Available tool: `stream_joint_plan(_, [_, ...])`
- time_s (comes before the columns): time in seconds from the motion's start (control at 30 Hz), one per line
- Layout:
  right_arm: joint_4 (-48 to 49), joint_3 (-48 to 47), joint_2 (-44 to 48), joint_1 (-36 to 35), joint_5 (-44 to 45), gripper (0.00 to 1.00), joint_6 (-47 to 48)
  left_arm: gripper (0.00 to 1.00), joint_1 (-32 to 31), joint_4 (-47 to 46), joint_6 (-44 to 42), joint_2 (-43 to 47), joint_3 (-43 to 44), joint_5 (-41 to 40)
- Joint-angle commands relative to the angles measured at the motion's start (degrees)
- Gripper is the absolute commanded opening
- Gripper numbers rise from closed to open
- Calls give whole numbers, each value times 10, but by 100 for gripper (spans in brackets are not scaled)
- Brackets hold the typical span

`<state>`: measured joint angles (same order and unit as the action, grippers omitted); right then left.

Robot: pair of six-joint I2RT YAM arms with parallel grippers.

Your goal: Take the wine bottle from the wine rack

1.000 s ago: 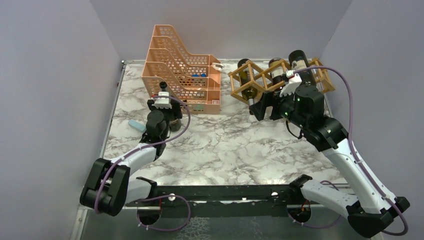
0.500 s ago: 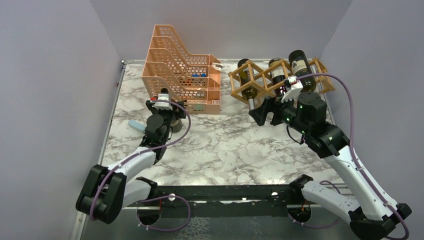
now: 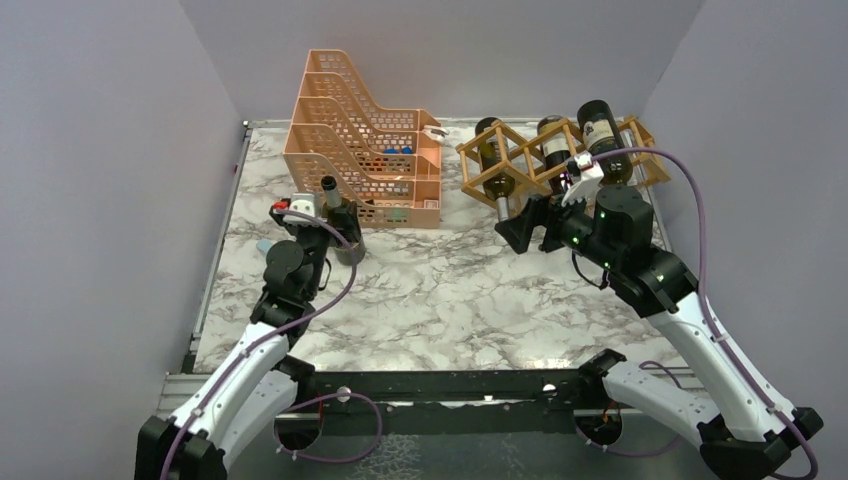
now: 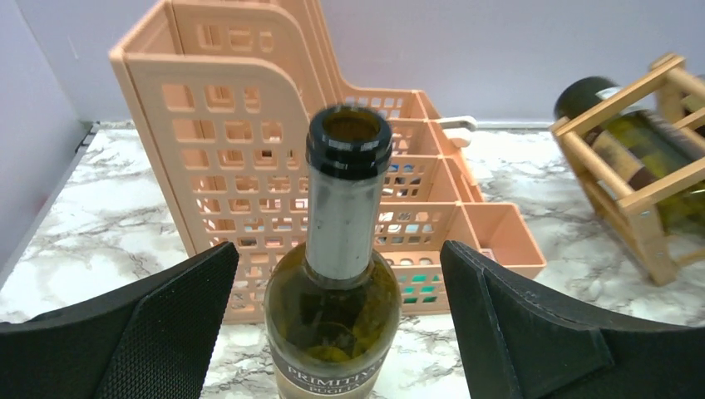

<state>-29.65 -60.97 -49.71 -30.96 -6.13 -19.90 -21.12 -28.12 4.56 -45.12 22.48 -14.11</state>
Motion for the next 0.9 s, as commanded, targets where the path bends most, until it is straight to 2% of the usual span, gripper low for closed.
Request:
stream_joint_plan(0.0, [2,23,19,-2,-14,100,3,99,-3,136,10,80,68,39])
stream_joint_plan(0.1, [-2,51,26,-2,-7,100,-2,99,-2,226,29,108,131,57])
stream_joint_plan(0.2, [-5,79,31,-2,-7,100,-34,99,-2,296,74,120,184,116])
stream_joint_plan(0.3, [0,109,35,-2,-25,100,-72,99,-3,269,112,117,190,225])
stream_joint_plan(0.43, [-3,140,39,-2,-11,100,-105,99,-2,228,150,77,213,323])
stream_joint_plan(0.53, [-31,125,33,-2,15,100,-109,99,-2,246,142,30,272,353])
stream_joint_plan(0.7, [-88,75,27,-2,61,100,-96,99,-2,212,142,-2,337,368])
stream_joint_plan(0.87, [-97,81,66,-2,116,100,-93,99,-10,184,154,-99,407,433])
